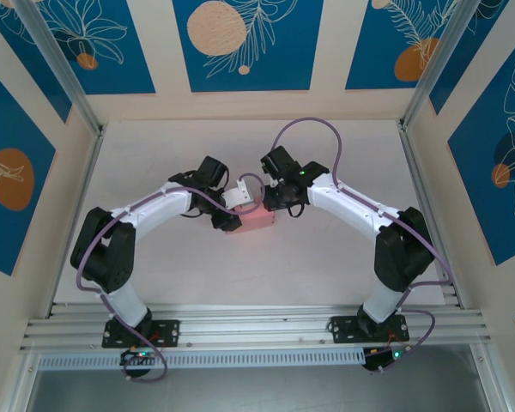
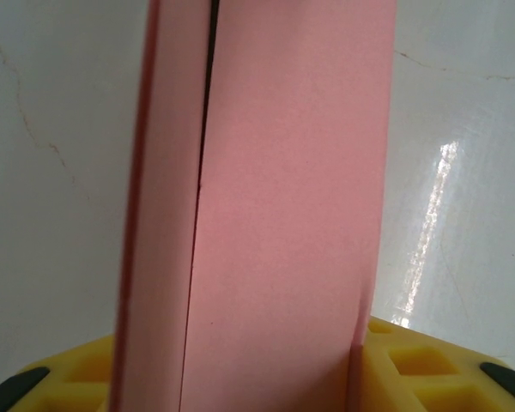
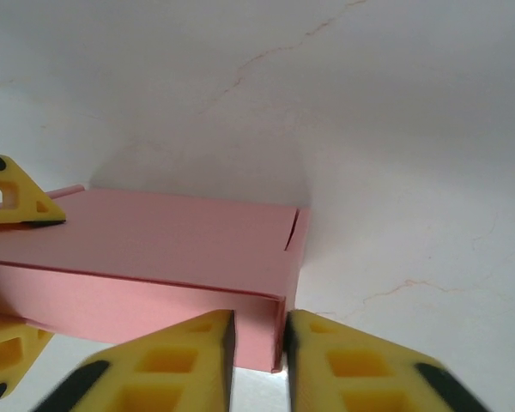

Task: Fold the paper box

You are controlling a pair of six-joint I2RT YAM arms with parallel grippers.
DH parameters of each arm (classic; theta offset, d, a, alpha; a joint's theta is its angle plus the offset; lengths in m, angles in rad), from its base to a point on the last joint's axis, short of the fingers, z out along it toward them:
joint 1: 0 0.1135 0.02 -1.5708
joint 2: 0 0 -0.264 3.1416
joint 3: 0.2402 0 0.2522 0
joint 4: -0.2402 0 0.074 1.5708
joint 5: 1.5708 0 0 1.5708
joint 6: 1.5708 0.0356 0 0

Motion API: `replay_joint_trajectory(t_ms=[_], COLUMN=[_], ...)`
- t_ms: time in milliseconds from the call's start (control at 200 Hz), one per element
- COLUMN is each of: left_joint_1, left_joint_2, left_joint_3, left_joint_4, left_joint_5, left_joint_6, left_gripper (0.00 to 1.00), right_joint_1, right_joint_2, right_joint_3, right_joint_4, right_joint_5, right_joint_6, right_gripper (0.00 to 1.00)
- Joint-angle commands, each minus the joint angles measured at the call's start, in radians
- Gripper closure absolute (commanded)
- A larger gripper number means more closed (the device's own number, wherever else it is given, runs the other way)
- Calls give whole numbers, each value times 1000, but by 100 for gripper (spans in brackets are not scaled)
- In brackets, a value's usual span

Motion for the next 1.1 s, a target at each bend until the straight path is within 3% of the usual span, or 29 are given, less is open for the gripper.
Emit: replay_joint_trajectory(t_ms=[0,60,375,805,1095], left_joint_1=[-8,-7,-9,-11,-14], left_joint_2=[51,50,76,89,99], left_joint_3=[10,12,27,44,49], left_joint_4=[-41,-39,-64,-76,-83], left_joint_5=[-59,-58,-67,-77,-84], left_joint_6=[-23,-25,-12,1,3], left_gripper=[52,52,52,54,55], right_joint_1=[19,17,-11,-104,-115], right_joint_2=[-7,-17,-17,-32,-13], right_joint_3=[-11,-3,86,83,97], right_joint_4=[-23,-16,-20,-2,-26], right_joint_5=[-43,-65,-267,-498,-500], right_joint_6=[8,11,30,68,65], right_gripper=[87,92,93,98,98])
